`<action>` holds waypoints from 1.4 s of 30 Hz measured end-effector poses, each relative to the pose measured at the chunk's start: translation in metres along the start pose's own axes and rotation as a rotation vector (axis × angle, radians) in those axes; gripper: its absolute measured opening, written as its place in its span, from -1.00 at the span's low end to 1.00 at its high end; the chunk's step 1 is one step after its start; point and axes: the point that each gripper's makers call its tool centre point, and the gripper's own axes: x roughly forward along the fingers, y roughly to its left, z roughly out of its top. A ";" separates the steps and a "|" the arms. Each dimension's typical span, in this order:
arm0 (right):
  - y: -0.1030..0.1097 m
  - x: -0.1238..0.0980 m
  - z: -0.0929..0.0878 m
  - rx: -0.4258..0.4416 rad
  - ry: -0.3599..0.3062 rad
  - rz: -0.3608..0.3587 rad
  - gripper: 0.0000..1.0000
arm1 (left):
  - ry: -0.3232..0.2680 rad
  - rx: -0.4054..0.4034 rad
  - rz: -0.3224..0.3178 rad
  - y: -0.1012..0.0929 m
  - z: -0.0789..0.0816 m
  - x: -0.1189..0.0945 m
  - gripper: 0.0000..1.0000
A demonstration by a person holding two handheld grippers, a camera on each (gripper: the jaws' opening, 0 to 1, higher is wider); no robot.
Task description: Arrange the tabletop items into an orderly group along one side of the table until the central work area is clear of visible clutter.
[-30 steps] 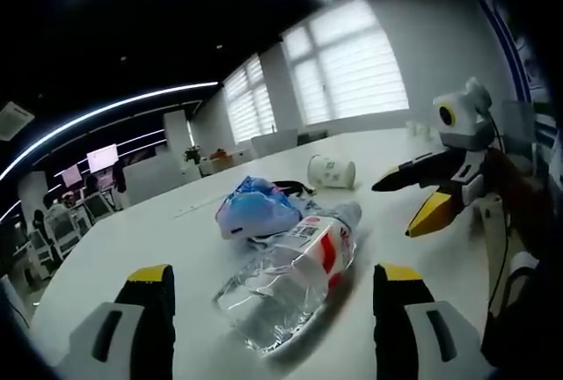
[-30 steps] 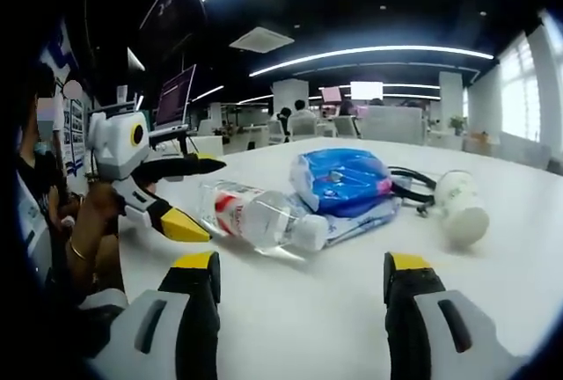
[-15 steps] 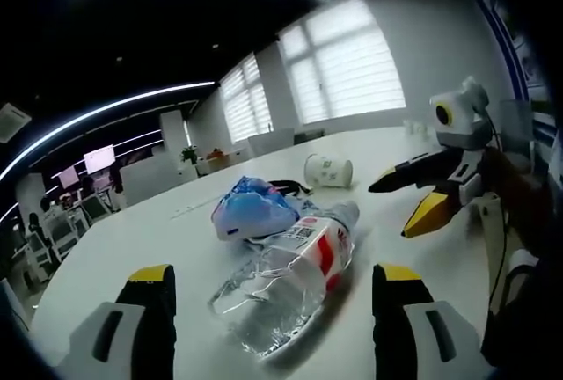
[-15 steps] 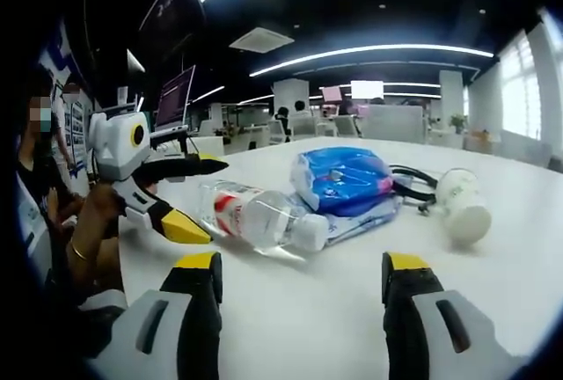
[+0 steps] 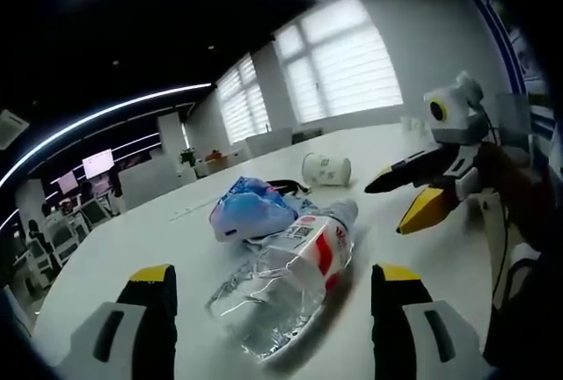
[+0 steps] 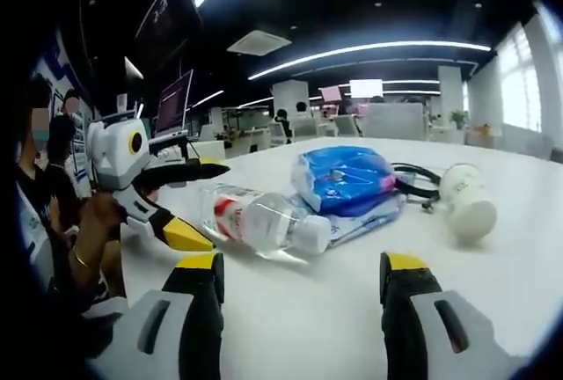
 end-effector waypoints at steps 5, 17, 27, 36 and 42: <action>0.001 0.002 0.001 0.016 -0.007 0.010 0.37 | -0.002 0.001 -0.002 0.000 0.000 0.000 0.80; 0.005 0.007 0.001 0.072 -0.019 0.035 0.35 | -0.006 0.008 -0.009 -0.001 0.000 0.003 0.78; 0.009 0.012 0.000 0.109 -0.015 0.051 0.33 | -0.007 0.034 -0.006 -0.001 -0.001 0.005 0.77; 0.012 0.014 -0.001 0.129 -0.007 0.057 0.33 | 0.001 0.062 -0.006 -0.001 0.000 0.005 0.74; 0.013 0.015 -0.001 0.165 -0.011 0.064 0.32 | 0.000 0.071 -0.013 -0.004 -0.001 0.006 0.71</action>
